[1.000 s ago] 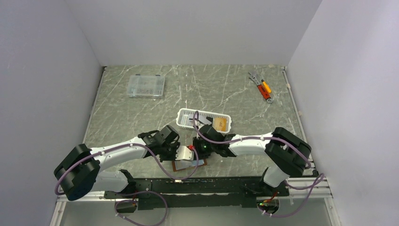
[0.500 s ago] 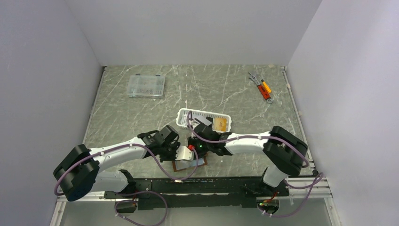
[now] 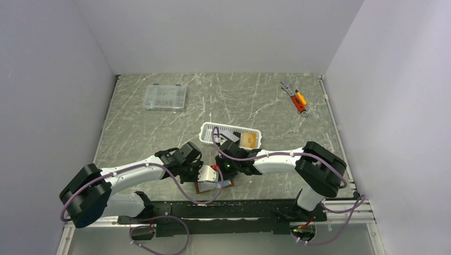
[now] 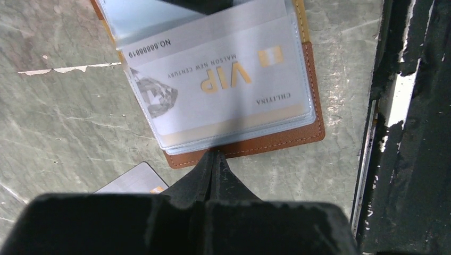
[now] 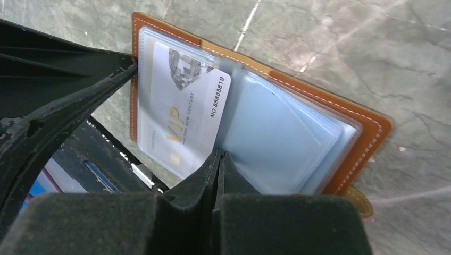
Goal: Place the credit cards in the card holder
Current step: Insert the credit card into the card holder, then pick up the card holder from the center of the board.
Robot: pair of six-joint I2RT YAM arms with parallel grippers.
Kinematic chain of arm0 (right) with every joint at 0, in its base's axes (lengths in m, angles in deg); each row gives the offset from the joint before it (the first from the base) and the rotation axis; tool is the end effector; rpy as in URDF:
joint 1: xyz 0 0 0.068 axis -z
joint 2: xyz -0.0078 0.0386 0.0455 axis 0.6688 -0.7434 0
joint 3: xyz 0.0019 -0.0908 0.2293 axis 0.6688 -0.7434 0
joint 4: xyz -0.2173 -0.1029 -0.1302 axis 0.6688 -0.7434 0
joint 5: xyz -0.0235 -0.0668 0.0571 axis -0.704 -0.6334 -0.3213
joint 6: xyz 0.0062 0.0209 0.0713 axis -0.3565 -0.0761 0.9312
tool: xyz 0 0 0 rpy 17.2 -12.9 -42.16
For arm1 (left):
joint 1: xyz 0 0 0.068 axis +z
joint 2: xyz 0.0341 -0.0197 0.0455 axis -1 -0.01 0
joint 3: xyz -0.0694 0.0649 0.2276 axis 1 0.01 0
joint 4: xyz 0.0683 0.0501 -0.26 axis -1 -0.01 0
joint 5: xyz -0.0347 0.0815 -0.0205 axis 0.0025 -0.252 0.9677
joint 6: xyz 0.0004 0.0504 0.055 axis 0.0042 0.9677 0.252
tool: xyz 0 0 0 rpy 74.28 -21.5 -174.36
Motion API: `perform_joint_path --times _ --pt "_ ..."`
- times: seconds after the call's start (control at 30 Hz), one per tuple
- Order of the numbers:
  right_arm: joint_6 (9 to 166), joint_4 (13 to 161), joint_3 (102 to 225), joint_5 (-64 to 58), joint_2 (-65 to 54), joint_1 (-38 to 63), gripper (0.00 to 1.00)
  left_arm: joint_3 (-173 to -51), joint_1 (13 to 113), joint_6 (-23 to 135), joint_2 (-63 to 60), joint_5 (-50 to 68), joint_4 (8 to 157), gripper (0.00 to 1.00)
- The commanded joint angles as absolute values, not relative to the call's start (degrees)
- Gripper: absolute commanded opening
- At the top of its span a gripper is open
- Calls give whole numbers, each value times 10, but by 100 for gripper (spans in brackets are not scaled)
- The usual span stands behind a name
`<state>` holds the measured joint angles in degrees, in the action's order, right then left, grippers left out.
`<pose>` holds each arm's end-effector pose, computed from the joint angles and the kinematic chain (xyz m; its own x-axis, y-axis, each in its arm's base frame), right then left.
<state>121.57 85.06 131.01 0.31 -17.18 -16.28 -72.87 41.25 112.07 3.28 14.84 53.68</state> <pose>0.1615 0.2834 0.0846 -0.9028 -0.2312 -0.3625 -0.4005 0.7591 0.5132 0.1485 -0.1886 0.1048 0.1182 0.8806 -0.4588 0.9884 -0.0602 0.1392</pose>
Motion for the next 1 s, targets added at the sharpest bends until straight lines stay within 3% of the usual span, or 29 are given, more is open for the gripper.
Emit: perform_joint_path --times 0.0,0.3,0.33,0.4,0.5,0.67,0.97 --pt "1197 834 1346 -2 -197 -180 0 -719 411 1125 45 152 553 0" --pt "1197 823 1388 8 -210 -199 0 -727 400 1120 37 158 557 0" --pt "1199 815 1382 3 -199 -197 6 -727 400 1121 37 157 557 0" --pt "1209 805 1360 -8 -162 -184 36 -729 400 1122 38 160 555 0" --pt "1237 813 1297 -11 -55 -154 53 -733 400 1120 41 163 549 0" --pt "1299 856 1164 23 93 -119 66 -726 400 1126 35 160 552 0" --pt "1342 891 1052 29 165 -97 73 -729 389 1127 39 169 543 0"
